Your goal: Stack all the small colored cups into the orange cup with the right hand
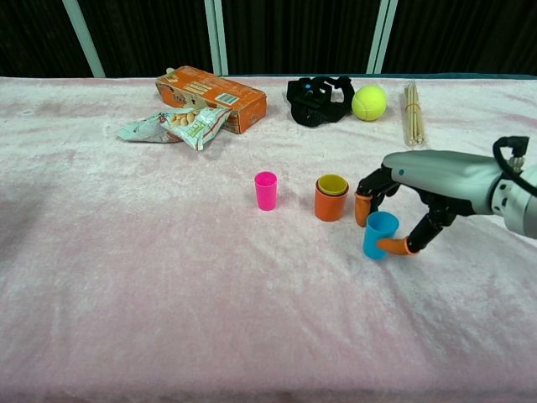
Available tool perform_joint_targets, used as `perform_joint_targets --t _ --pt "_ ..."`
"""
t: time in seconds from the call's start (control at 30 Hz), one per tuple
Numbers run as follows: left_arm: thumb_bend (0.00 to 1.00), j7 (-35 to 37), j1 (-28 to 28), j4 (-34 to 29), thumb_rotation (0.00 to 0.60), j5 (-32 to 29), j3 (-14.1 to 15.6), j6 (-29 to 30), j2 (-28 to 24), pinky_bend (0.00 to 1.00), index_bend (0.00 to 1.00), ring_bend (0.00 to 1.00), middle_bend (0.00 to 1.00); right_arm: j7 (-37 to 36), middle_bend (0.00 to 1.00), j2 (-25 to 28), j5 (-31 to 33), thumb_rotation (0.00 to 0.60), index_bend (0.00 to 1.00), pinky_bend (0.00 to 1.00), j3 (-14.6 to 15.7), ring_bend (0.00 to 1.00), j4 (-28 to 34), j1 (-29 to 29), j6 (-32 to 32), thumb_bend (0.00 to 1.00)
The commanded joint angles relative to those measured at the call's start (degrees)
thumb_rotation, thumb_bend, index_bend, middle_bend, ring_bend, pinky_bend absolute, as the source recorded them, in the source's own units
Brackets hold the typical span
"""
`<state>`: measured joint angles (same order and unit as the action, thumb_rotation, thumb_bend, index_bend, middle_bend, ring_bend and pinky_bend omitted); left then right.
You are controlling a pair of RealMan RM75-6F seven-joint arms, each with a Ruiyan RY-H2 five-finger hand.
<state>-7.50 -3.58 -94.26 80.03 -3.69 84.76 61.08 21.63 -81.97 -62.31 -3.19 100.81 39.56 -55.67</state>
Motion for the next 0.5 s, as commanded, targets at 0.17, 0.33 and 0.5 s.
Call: perform_joint_targets --t 0.17,0.33,0.5 --pt "0.71 -0.3 -0.1 -0.1 0.600 0.1 0.1 -0.2 0.0 0.00 0.11 0.00 0.04 2.9 0.48 7.2 6.9 0.600 0.54 0.21 -4.5 0.28 5.6 4.3 3.9 0.33" --pt "0.71 -0.4 0.0 -0.1 0.600 0.1 0.1 0.1 0.1 0.00 0.11 0.00 0.04 4.8 0.48 8.3 12.3 0.600 0.54 0.21 -6.9 0.28 5.7 7.7 5.5 0.33" --pt "0.71 -0.5 0.0 -0.1 0.600 0.1 0.1 0.0 0.1 0.00 0.11 0.00 0.04 5.5 0.48 7.3 16.9 0.600 0.54 0.21 -8.2 0.28 3.1 11.3 7.9 0.33"
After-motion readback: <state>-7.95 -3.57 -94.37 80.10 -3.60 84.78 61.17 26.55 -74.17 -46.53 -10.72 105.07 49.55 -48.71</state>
